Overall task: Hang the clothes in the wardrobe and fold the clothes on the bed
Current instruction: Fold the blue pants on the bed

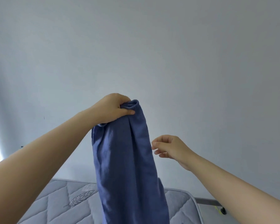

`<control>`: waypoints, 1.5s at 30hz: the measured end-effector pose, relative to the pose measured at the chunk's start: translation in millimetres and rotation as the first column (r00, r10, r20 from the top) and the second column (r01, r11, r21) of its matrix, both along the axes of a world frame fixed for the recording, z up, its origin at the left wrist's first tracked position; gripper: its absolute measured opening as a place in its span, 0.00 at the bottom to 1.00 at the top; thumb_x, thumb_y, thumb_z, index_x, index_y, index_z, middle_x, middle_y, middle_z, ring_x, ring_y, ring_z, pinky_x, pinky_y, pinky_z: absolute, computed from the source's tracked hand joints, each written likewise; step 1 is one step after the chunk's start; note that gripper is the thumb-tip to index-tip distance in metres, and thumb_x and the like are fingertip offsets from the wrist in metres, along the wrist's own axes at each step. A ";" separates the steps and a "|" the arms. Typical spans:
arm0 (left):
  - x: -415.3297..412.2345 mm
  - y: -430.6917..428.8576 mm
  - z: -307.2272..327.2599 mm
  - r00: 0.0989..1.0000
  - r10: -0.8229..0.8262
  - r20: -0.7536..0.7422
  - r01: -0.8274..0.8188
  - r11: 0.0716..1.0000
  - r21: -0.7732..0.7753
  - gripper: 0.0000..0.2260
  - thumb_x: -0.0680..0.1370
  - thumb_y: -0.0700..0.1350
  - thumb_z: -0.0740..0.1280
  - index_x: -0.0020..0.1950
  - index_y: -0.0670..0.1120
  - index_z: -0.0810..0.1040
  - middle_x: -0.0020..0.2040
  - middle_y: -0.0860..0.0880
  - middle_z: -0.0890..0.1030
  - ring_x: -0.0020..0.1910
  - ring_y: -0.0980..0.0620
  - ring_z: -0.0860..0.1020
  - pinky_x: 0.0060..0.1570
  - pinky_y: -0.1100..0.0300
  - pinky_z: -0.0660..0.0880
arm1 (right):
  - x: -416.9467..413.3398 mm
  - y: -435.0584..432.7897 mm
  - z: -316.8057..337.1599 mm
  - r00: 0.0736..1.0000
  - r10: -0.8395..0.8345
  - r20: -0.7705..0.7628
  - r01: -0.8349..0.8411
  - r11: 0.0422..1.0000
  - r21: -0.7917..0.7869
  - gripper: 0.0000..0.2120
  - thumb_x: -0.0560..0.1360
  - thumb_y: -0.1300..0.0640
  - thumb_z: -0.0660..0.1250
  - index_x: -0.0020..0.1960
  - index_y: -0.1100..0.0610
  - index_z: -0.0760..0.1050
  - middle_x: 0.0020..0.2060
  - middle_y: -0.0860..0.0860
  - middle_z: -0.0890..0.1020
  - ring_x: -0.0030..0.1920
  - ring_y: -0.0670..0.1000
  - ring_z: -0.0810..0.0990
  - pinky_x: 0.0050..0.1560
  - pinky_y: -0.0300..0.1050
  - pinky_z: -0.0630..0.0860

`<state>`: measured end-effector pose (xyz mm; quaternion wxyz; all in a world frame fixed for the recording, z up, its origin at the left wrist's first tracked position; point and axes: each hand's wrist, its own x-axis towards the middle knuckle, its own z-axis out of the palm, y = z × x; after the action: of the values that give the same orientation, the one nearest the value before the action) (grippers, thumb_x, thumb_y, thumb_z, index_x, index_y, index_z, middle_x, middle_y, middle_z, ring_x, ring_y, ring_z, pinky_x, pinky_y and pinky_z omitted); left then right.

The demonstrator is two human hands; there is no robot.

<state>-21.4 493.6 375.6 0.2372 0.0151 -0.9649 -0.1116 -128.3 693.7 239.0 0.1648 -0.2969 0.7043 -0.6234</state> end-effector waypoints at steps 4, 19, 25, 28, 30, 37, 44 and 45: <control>5.4 -2.1 5.3 0.983 -0.096 -0.158 0.086 0.994 -0.071 0.14 0.76 0.51 0.68 0.36 0.47 0.70 0.32 0.52 0.73 0.32 0.58 0.69 0.33 0.66 0.63 | -12.4 1.4 -42.1 0.994 -0.072 0.081 0.061 0.989 0.132 0.05 0.77 0.56 0.68 0.49 0.57 0.79 0.46 0.52 0.85 0.44 0.48 0.82 0.44 0.39 0.79; 26.5 3.6 25.3 0.935 -0.130 -0.331 0.136 0.991 -0.005 0.14 0.77 0.46 0.68 0.39 0.37 0.70 0.32 0.42 0.71 0.32 0.55 0.66 0.33 0.63 0.63 | -32.6 5.7 -95.7 0.814 0.180 0.553 -0.200 0.979 -0.024 0.15 0.73 0.51 0.73 0.55 0.59 0.80 0.49 0.56 0.82 0.49 0.53 0.81 0.53 0.47 0.78; 19.7 0.1 18.4 0.936 -0.020 -0.352 0.050 0.996 0.078 0.17 0.76 0.49 0.68 0.39 0.37 0.70 0.32 0.42 0.71 0.31 0.55 0.67 0.33 0.62 0.65 | -49.2 25.2 -61.1 0.883 -0.150 0.446 0.267 0.941 -0.210 0.08 0.77 0.64 0.66 0.55 0.59 0.78 0.48 0.55 0.82 0.47 0.53 0.79 0.46 0.44 0.76; 12.7 -1.2 8.0 0.939 0.054 -0.340 0.006 0.985 0.172 0.18 0.76 0.51 0.68 0.38 0.38 0.70 0.30 0.48 0.70 0.29 0.55 0.67 0.31 0.64 0.65 | -65.5 62.3 -29.6 0.856 -0.458 0.238 0.504 0.842 -0.194 0.07 0.76 0.64 0.66 0.52 0.56 0.80 0.48 0.52 0.82 0.47 0.50 0.79 0.42 0.39 0.72; 4.8 2.1 -0.3 0.946 0.081 -0.314 -0.004 0.971 0.237 0.18 0.75 0.51 0.70 0.39 0.37 0.72 0.31 0.47 0.72 0.31 0.53 0.69 0.33 0.60 0.67 | -76.2 93.4 -11.0 0.802 -0.592 0.082 0.596 0.781 -0.186 0.07 0.75 0.62 0.66 0.50 0.53 0.80 0.48 0.49 0.82 0.45 0.45 0.78 0.40 0.37 0.70; -31.1 45.5 -14.7 0.968 0.081 -0.238 0.020 0.920 0.392 0.19 0.71 0.52 0.72 0.39 0.36 0.72 0.30 0.49 0.72 0.31 0.52 0.71 0.32 0.59 0.68 | -90.4 179.6 25.7 0.622 -0.782 -0.020 0.740 0.596 -0.311 0.10 0.78 0.65 0.59 0.53 0.57 0.77 0.45 0.52 0.82 0.38 0.48 0.82 0.38 0.39 0.75; -55.1 92.8 -9.2 0.972 0.031 -0.234 0.082 0.884 0.460 0.15 0.74 0.51 0.68 0.37 0.41 0.71 0.32 0.46 0.72 0.32 0.50 0.71 0.32 0.59 0.68 | -86.5 219.5 45.3 0.522 -0.827 -0.209 0.757 0.562 -0.335 0.12 0.79 0.63 0.59 0.60 0.53 0.73 0.56 0.49 0.78 0.54 0.51 0.78 0.55 0.44 0.75; -53.3 94.2 -10.3 0.973 0.029 -0.229 0.086 0.875 0.476 0.14 0.74 0.50 0.67 0.37 0.42 0.70 0.32 0.47 0.72 0.32 0.50 0.71 0.32 0.59 0.68 | -85.7 217.6 45.9 0.526 -0.813 -0.248 0.754 0.581 -0.307 0.13 0.79 0.63 0.59 0.61 0.53 0.73 0.56 0.48 0.77 0.54 0.50 0.77 0.53 0.41 0.73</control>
<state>-74.7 587.8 365.3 0.3339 0.0465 -0.8727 -0.3531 -214.1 911.3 284.8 -0.2911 -0.0694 0.7265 -0.6186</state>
